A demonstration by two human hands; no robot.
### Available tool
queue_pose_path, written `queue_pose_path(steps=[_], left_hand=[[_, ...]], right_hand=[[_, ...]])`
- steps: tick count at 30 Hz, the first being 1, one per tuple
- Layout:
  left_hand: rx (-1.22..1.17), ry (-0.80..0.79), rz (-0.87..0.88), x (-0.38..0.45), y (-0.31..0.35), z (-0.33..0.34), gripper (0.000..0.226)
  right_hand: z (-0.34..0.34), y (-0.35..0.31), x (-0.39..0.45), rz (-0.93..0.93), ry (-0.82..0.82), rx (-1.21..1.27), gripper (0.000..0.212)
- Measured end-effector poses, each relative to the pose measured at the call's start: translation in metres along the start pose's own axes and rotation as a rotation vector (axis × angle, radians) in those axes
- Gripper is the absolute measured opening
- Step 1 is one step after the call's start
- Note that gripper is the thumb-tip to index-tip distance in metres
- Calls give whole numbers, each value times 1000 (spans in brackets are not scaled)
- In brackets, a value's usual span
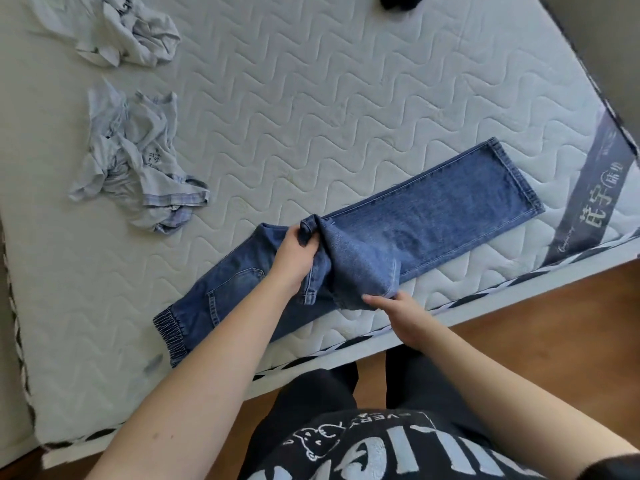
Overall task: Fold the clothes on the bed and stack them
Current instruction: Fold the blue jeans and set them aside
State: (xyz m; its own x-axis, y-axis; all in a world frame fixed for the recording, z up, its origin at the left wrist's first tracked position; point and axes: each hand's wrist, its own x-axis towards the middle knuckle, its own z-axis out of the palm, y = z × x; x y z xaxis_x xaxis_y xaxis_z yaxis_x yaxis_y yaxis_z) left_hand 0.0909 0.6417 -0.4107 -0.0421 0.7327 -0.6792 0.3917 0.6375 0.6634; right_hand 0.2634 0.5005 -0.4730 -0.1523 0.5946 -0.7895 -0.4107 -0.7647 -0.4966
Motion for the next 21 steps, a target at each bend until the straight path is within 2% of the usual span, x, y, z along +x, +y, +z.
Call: queue_pose_path(steps=[2,4,6,8,9,12,14,16,18,21], left_hand=[[-95,-33,-25,-3,6,4,53],[-148,-99,-9,-5,14,6,63],[-169,-191,48,-7,23,11,51],[-172,-301,49,-12,36,18,35],[-164,-344,43,-13,42,22,34],[-101,-450,64,-8,56,39,48],[-19,-515,126,-1,64,55,59],[107,-517,220,10,72,72,63],[211,-484,312,23,82,93,57],[308,-436,391,43,98,128,44]], right_hand=[[-4,-1,2,-8,56,67,37],[-7,-10,0,-5,137,202,32],[-13,-25,-6,-16,215,323,31],[-24,-40,-12,-40,275,456,41],[-30,-47,-16,-58,304,513,44],[-51,-66,-32,-127,340,572,40],[-69,-74,-41,-163,280,597,40],[-87,-78,-47,-203,226,604,50],[-103,-82,-49,-255,240,560,57],[-125,-89,-46,-340,262,534,52]])
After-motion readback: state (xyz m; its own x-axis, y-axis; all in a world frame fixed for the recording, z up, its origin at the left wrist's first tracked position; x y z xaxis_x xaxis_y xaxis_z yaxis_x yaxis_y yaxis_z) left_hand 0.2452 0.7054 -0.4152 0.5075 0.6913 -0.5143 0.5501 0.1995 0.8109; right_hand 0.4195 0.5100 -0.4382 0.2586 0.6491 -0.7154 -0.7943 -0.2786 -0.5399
